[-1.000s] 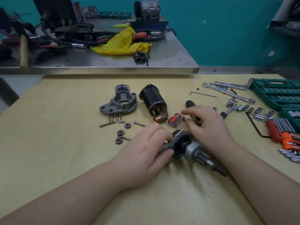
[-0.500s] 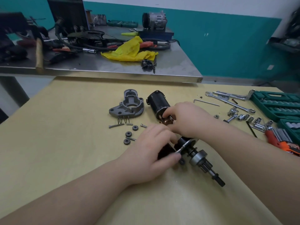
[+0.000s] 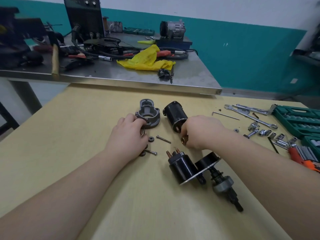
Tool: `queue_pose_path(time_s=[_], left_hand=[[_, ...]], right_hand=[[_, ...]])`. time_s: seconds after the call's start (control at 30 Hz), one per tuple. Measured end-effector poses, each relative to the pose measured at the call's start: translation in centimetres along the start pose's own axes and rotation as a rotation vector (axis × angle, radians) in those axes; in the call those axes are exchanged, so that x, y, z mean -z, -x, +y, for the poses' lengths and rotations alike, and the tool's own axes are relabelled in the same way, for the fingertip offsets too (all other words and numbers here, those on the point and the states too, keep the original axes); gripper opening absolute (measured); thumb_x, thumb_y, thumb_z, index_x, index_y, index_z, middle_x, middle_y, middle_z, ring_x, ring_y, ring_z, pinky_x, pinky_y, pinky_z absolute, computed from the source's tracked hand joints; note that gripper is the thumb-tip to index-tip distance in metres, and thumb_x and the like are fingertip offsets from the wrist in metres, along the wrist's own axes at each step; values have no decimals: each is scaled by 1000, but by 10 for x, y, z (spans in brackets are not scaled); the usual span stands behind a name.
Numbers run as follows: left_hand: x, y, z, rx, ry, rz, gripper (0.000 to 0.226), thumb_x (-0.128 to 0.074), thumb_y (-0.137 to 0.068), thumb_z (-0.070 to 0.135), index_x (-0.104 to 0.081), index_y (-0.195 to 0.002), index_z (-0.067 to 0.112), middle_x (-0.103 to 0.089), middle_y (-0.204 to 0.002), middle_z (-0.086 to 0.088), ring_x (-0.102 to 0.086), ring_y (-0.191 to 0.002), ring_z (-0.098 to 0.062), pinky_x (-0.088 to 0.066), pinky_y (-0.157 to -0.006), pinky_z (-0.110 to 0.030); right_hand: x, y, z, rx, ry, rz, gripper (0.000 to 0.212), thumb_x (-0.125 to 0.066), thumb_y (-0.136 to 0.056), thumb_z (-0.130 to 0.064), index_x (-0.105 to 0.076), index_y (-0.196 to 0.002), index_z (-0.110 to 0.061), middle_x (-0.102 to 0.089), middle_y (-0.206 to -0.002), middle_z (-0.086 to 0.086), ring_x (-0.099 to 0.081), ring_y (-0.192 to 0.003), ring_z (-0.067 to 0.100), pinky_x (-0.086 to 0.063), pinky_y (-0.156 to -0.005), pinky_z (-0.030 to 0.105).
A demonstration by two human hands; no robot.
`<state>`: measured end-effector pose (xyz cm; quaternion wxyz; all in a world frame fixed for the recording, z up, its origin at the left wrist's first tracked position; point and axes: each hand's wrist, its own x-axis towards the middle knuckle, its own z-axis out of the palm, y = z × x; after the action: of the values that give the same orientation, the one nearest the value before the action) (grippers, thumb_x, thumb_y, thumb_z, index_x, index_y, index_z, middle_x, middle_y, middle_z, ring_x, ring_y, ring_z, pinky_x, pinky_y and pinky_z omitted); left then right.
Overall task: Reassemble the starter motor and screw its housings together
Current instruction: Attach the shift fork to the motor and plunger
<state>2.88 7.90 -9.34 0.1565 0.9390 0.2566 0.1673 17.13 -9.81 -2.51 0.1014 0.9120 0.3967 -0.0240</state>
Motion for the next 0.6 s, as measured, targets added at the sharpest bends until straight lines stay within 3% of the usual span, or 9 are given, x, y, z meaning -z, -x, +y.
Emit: queue_pose_path(time_s=[0.07, 0.23, 0.37, 0.43, 0.53, 0.6], left_hand=[[-2, -1, -1, -7, 14, 30, 36, -67, -94, 28, -69, -130, 25, -55, -129, 2, -48, -121, -29, -46, -102, -43], [-6, -1, -5, -9, 61, 63, 13, -68, -97, 21, -76, -107, 21, -58, -123, 3, -50, -119, -28, -41, -93, -33], [-7, -1, -5, -25, 87, 82, 11, -69, -98, 18, -78, -105, 18, -61, -122, 3, -57, -118, -24, -44, -88, -31], [-4, 0, -2, -59, 146, 139, 8, -72, -98, 19, -79, -102, 18, -64, -114, 6, -62, -109, -19, -43, -85, -28], [4, 7, 9, -85, 379, 287, 3, -78, -94, 25, -78, -95, 27, -69, -98, 15, -65, -90, -2, -49, -81, -15], [8, 16, 23, 30, 752, 254, 4, -80, -92, 36, -78, -92, 32, -77, -91, 12, -73, -85, -1, -53, -74, -12]], right_hand=[[-3, -1, 3, -4, -18, 2, 23, -75, -90, -34, -76, -113, -35, -69, -101, -3, -67, -95, 27, -62, -81, 39], [-3, 2, 15, 0, -197, 98, 15, -80, -85, -46, -77, -99, -43, -58, -90, -17, -62, -92, 18, -42, -60, 29], [2, 16, 22, -5, -690, 198, 14, -86, -83, -44, -76, -94, -43, -69, -87, -17, -64, -75, 4, -47, -62, 27], [3, 29, 19, 17, -917, 259, 13, -87, -85, -43, -78, -94, -43, -75, -87, -20, -67, -73, 1, -51, -64, 26], [-1, 44, 10, 56, -1091, 337, 12, -83, -90, -38, -76, -99, -41, -78, -94, -21, -73, -89, 3, -62, -75, 35], [-5, 53, 4, 72, -1138, 385, 12, -80, -92, -35, -75, -101, -41, -78, -97, -21, -74, -93, 5, -65, -80, 41]])
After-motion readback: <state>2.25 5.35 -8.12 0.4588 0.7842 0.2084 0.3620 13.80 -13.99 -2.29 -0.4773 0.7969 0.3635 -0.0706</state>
